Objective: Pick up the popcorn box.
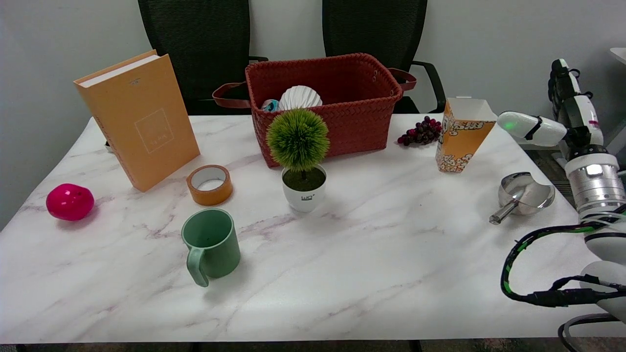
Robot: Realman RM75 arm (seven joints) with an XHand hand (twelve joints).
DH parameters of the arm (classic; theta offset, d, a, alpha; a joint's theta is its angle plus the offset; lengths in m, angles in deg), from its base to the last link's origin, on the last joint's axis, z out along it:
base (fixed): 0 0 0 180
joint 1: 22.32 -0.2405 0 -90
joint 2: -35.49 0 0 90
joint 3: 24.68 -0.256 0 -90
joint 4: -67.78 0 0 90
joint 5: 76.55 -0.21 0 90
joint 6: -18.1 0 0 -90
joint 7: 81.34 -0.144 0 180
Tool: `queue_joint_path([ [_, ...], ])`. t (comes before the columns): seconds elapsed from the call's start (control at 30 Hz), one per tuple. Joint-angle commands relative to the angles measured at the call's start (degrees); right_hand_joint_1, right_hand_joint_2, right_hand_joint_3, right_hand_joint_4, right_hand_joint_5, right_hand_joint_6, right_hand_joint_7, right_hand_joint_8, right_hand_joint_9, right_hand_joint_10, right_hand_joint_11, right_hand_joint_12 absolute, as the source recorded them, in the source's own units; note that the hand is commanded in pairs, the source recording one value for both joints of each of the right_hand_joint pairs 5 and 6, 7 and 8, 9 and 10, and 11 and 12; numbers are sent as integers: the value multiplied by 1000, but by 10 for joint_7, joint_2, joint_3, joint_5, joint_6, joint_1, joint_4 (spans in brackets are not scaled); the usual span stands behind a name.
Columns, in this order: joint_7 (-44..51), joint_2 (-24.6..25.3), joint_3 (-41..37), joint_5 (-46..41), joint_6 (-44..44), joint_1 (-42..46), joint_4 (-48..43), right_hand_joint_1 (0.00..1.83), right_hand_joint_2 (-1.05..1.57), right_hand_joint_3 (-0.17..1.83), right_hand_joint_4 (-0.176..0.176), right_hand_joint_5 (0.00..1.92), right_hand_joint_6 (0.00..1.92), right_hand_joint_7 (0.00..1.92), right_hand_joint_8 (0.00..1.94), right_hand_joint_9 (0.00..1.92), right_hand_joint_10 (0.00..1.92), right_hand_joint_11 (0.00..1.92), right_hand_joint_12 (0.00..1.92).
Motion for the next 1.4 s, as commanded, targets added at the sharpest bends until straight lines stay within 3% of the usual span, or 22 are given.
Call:
queue_joint_path([
  [0.03,197,63,105,-54,122,-39,-3,775,112,65,0,0,0,0,0,0,0,0,0],
  [0.6,427,104,254,-110,333,-96,29,785,207,64,0,0,0,0,0,0,0,0,0],
  [0.87,430,127,295,-102,359,-103,30,787,211,80,0,0,0,0,0,0,0,0,0],
  [1.13,430,163,347,-100,389,-146,91,786,216,83,0,0,0,0,0,0,0,0,0],
  [1.4,421,231,353,-65,405,-183,159,768,237,92,0,0,0,0,0,0,0,0,0],
])
